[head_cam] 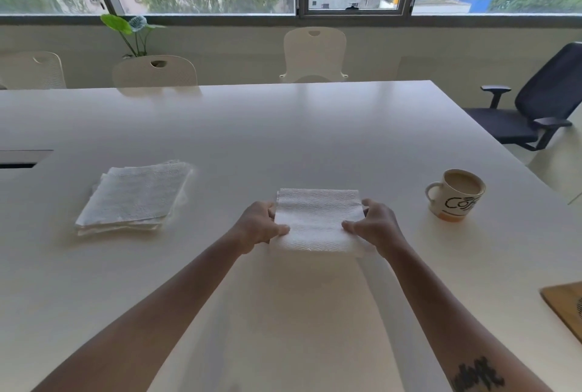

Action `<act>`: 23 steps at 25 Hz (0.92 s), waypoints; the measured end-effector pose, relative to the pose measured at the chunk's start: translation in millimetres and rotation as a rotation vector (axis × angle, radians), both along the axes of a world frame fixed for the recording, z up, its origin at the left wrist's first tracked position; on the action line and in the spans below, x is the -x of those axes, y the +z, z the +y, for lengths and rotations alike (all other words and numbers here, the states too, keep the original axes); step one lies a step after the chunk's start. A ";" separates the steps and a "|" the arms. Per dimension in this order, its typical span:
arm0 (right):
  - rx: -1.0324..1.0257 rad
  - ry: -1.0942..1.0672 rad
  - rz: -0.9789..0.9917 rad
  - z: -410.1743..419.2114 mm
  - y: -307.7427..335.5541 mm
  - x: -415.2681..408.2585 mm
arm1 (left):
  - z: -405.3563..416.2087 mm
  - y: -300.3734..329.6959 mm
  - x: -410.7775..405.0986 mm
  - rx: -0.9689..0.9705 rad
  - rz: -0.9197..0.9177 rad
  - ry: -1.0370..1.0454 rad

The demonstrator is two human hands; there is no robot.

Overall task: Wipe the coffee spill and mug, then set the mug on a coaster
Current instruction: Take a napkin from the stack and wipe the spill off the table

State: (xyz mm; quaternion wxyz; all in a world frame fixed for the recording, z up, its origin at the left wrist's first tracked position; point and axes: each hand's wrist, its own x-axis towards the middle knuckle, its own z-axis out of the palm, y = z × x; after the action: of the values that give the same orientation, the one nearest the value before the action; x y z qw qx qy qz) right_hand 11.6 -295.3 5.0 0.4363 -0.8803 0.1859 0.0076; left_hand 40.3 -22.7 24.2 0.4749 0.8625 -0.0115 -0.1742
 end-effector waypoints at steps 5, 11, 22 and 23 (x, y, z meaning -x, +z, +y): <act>0.336 0.099 0.086 -2.0 6.5 13.8 | -0.6 1.3 10.7 -0.228 -0.042 -0.121; 0.437 0.297 -0.179 19.3 5.5 7.2 | -28.9 -13.4 11.0 -0.459 -0.465 -0.211; 0.712 0.624 -0.057 43.2 -46.3 -17.6 | -56.4 -70.5 -13.7 -0.779 -0.416 -0.311; 0.713 0.624 -0.049 43.0 -46.6 -18.3 | -56.9 -69.8 -13.9 -0.776 -0.410 -0.313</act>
State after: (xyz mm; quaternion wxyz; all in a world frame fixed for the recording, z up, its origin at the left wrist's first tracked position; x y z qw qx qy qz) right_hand 29.9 -252.3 -41.6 0.0881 -0.9889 -0.1071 0.0532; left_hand 54.2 -79.6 -45.7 0.0730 0.9810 -0.1692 -0.0612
